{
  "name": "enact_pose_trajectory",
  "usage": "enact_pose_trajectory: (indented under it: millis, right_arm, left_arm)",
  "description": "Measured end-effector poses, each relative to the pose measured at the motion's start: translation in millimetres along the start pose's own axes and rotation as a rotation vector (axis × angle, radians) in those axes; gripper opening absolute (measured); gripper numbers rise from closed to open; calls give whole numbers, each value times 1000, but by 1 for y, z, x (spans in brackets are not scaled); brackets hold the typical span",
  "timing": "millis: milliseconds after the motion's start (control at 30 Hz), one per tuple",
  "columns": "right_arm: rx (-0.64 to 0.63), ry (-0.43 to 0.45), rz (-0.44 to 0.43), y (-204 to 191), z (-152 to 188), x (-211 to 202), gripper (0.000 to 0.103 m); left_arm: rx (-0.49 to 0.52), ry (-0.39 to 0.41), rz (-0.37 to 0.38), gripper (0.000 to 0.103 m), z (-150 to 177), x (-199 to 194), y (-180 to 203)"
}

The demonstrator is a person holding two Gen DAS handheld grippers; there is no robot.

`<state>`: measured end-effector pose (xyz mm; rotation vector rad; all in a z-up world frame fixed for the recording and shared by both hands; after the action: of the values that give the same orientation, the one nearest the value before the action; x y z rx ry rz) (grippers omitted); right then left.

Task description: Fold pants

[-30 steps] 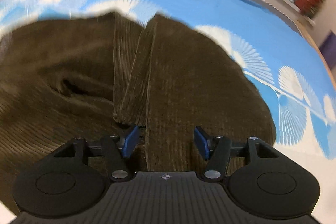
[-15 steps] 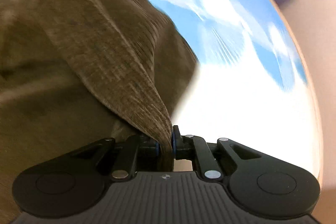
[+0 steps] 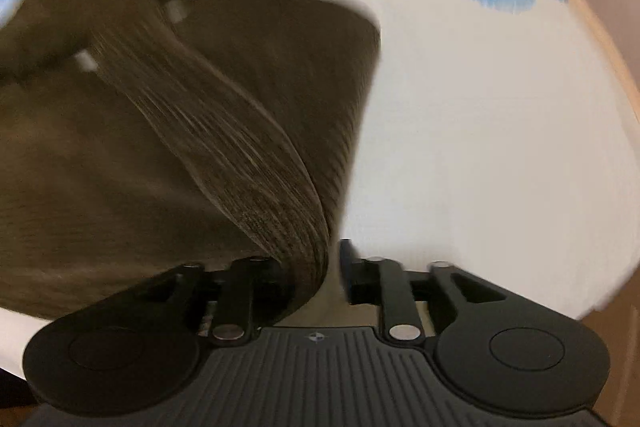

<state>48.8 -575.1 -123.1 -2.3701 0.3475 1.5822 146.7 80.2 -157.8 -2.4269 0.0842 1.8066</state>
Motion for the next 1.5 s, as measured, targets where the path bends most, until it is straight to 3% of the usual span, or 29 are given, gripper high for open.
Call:
enact_pose_trajectory:
  millis: [133,267,367,500,600,667,800,867,967,1033,1133,1233,1300,1367,1433,1500]
  right_arm:
    - [60,169,-194,-4,-24,-33,35]
    - [-11,304,-263,-47,-57,-40,46]
    - [-206,309,-223,-92,-43,-19,48]
    - [-472,229,-119,-152,-28,36,48]
    - [-604,202,-25,-185,-20,71,52]
    - [-669,212,38,-200,-15,93,71]
    - [-722,231,83,-205,-17,106,70]
    - [-653,243,74,-199,-30,100,34]
    - [-456,299,36,-172,-55,81,10]
    - [-278,364,6,-135,-66,53,8]
    - [94,553,-29,-49,-82,3,4]
    - [562,689,78,80,-59,-36,4]
    - [808,611,165,150,-23,-30,4]
    - [985,424,171,198,18,0,4]
    - [1049,272,153,216,47,26,4]
    - [1035,262,136,219,52,29,4]
  left_arm:
    - [23,-3,-3,44,-6,5,1]
    - [14,-12,10,45,-7,10,2]
    - [12,-19,17,47,-9,16,1]
    - [14,-22,24,48,-10,19,1]
    - [5,-24,34,51,-10,21,-2]
    - [2,-24,40,52,-10,21,-4]
    - [0,-24,55,55,-9,22,-7]
    - [-4,-28,59,55,-10,24,-8]
    - [-2,-33,47,55,-12,25,-8]
    - [-1,-33,36,55,-10,22,-6]
    - [-7,-32,25,55,-9,19,-5]
    - [0,-31,16,55,-6,17,-2]
    - [5,-30,14,55,-5,15,-1]
    - [-7,-32,22,55,-3,12,-2]
    - [-30,-36,36,55,-1,12,-4]
    - [-51,-38,47,55,2,11,-6]
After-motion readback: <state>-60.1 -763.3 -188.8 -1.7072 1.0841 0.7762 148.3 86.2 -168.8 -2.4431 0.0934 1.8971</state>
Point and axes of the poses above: each gripper's, at about its wrist camera, not at the fingertips, and x roughly the way its jaws point, y to its right, z to its underside, the point moved 7 cm from there along x, roughly the way its jaws point, and after that the axes turned 10 degrees about x, right-handed, at the moved point
